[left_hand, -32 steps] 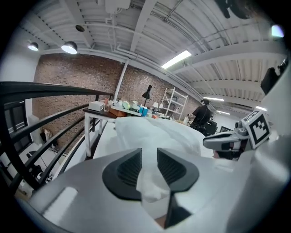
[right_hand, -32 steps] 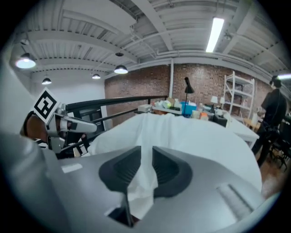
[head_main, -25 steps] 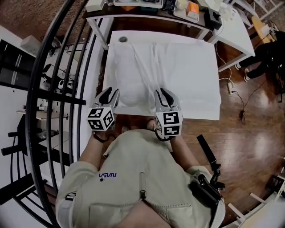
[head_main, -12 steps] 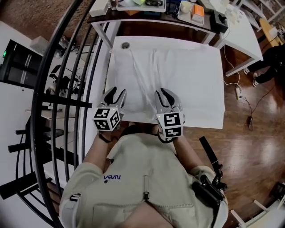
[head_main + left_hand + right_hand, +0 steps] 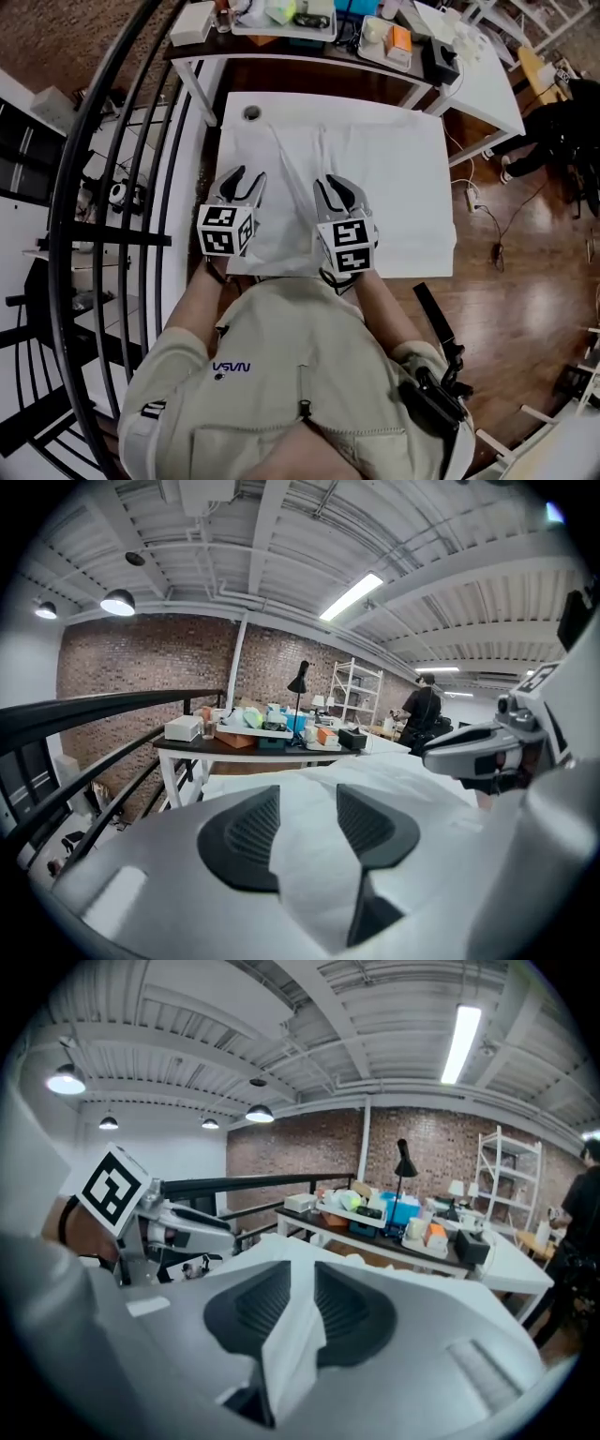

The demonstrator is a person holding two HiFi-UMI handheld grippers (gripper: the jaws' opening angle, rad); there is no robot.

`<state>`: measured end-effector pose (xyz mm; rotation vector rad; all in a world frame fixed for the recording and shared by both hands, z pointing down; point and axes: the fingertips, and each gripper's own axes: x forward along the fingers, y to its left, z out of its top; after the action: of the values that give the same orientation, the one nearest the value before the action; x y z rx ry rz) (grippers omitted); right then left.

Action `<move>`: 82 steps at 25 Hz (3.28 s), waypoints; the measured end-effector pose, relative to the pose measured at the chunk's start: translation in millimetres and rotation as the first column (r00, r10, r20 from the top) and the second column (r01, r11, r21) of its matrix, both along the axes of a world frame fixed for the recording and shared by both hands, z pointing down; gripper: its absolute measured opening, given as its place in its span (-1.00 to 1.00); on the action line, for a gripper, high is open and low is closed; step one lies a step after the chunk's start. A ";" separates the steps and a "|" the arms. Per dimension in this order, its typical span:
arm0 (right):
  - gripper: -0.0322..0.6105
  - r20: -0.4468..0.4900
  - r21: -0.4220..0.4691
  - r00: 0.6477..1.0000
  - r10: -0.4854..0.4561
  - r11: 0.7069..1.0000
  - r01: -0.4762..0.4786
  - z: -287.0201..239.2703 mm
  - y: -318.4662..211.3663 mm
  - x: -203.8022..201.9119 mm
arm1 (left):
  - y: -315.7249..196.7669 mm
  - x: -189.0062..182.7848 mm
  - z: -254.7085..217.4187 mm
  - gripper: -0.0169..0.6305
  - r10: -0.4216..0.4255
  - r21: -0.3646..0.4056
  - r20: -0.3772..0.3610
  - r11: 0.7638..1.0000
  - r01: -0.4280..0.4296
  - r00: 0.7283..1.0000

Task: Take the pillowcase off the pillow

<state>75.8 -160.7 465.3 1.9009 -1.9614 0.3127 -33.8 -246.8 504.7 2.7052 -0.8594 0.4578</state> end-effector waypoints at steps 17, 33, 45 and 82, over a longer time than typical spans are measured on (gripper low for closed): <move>-0.46 -0.054 -0.361 0.998 -0.027 0.933 0.005 65.1 -88.7 41.0 | -19.4 62.7 53.1 -0.33 0.188 -0.063 0.176 0.982 -0.179 0.966; -0.87 -0.229 -0.260 0.958 0.175 0.937 -0.233 27.2 -50.1 160.8 | -9.3 8.5 -15.8 -0.91 0.026 0.063 -0.072 0.998 -0.022 0.997; -0.87 -0.284 -0.273 0.949 0.134 0.938 -0.214 63.4 -29.9 152.7 | 8.6 13.4 59.6 -0.90 0.058 -0.006 0.045 0.998 -0.058 0.997; -0.86 -0.072 -0.455 0.939 -0.336 0.849 0.269 92.9 -141.2 27.5 | -100.9 37.7 48.8 0.03 -0.028 -0.108 0.104 0.993 0.039 0.994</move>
<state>103.3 -301.9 558.2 1.2698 -1.8593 0.4617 3.9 -347.7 553.5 2.5823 -0.8784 0.6220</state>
